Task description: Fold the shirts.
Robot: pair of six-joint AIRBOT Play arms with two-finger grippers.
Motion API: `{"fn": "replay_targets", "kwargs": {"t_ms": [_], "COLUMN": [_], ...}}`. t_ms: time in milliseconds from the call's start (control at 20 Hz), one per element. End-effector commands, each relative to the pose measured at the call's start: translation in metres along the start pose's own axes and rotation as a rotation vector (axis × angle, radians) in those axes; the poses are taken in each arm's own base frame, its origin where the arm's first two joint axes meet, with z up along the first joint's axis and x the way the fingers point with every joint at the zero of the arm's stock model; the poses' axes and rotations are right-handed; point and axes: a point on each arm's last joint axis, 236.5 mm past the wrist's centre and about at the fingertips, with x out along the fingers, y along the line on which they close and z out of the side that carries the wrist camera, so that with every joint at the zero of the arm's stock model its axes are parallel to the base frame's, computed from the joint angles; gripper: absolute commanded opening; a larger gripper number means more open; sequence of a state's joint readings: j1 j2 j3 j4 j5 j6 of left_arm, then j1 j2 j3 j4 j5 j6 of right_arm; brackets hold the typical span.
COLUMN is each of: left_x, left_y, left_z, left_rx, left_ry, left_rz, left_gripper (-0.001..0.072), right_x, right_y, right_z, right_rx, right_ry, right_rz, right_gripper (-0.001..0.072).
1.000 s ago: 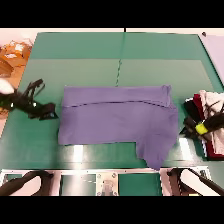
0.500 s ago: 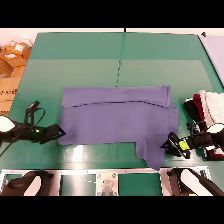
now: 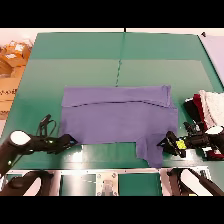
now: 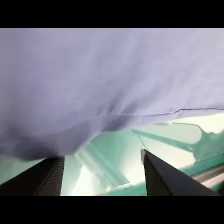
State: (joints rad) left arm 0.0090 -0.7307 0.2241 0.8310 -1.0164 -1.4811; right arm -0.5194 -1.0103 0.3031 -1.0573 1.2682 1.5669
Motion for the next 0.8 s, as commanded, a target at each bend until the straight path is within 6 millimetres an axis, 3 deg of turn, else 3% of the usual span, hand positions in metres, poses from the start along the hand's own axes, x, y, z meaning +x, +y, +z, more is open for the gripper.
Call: {"fn": "replay_targets", "kwargs": {"t_ms": [0, 150, 300, 400, 450, 550, 750], "left_x": [0.018, 0.015, 0.009, 0.009, 0.010, 0.012, 0.002], "left_y": [0.002, 0.006, 0.036, 0.039, 0.036, 0.028, 0.017], "left_z": [0.019, 0.029, 0.040, 0.041, 0.040, 0.036, 0.029], "left_rx": [-0.042, -0.041, -0.055, -0.073, -0.080, -0.056, 0.018], "left_ry": [-0.141, -0.185, -0.238, -0.242, -0.238, -0.215, -0.142], "left_rz": [0.022, 0.045, 0.174, 0.184, 0.169, 0.137, 0.157], "left_gripper": [0.0536, 0.0535, 0.0527, 0.0167, 0.0027, 0.0025, 0.0025], "right_x": [-0.001, -0.001, -0.001, -0.001, -0.001, -0.002, -0.020], "right_y": [0.000, 0.001, 0.001, 0.001, 0.001, 0.009, 0.014], "right_z": [0.021, 0.020, 0.020, 0.020, 0.020, 0.020, 0.025], "right_rx": [-0.010, -0.024, -0.024, -0.024, -0.028, -0.057, -0.122], "right_ry": [-0.090, -0.086, -0.086, -0.086, -0.084, -0.085, -0.087], "right_rz": [0.001, 0.001, 0.001, 0.001, 0.003, 0.031, 0.006], "right_gripper": [0.0312, 0.0311, 0.0311, 0.0309, 0.0266, 0.0014, 0.0013]}}
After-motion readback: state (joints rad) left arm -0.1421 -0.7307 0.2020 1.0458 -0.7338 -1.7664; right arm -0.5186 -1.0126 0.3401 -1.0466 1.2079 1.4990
